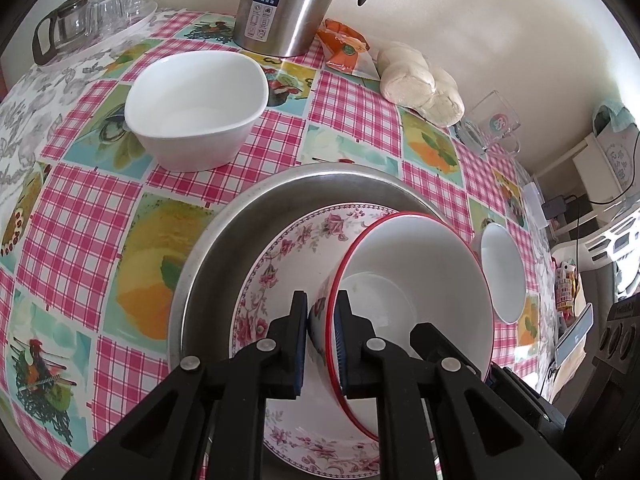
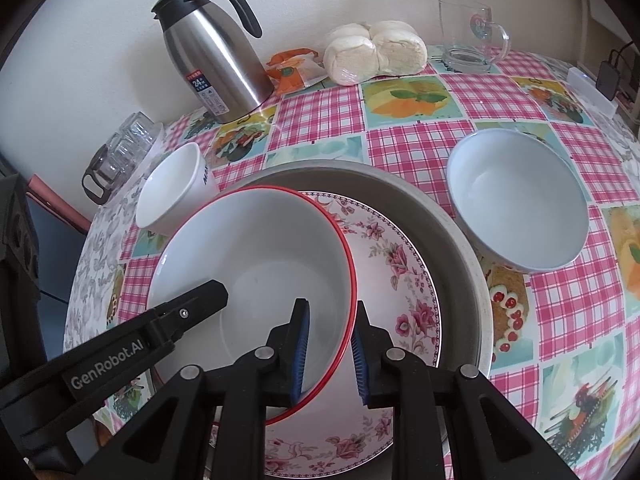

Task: Organize plates and bowls
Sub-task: 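Lower the red-rimmed bowl onto the floral plate inside the basin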

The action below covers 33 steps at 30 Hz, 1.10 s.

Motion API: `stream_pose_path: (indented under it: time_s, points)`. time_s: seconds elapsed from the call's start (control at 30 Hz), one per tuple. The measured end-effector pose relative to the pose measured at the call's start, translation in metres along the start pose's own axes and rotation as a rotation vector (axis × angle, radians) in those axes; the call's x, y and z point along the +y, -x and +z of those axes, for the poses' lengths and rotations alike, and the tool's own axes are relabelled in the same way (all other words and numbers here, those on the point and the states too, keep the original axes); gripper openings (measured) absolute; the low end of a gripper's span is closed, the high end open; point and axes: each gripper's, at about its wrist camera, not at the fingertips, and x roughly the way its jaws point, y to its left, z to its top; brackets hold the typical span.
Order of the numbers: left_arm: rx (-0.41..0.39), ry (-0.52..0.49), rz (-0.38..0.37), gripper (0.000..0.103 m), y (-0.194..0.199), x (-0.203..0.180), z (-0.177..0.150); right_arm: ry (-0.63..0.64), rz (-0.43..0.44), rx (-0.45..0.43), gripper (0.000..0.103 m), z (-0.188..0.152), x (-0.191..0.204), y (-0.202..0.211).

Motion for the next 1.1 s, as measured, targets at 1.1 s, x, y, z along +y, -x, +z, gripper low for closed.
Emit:
stream_pose_path:
  time_s: [1.1]
  points:
    - [-0.067, 0.017, -0.008, 0.015, 0.031, 0.0, 0.005, -0.035, 0.022, -0.046, 0.024, 0.006, -0.009, 0.024]
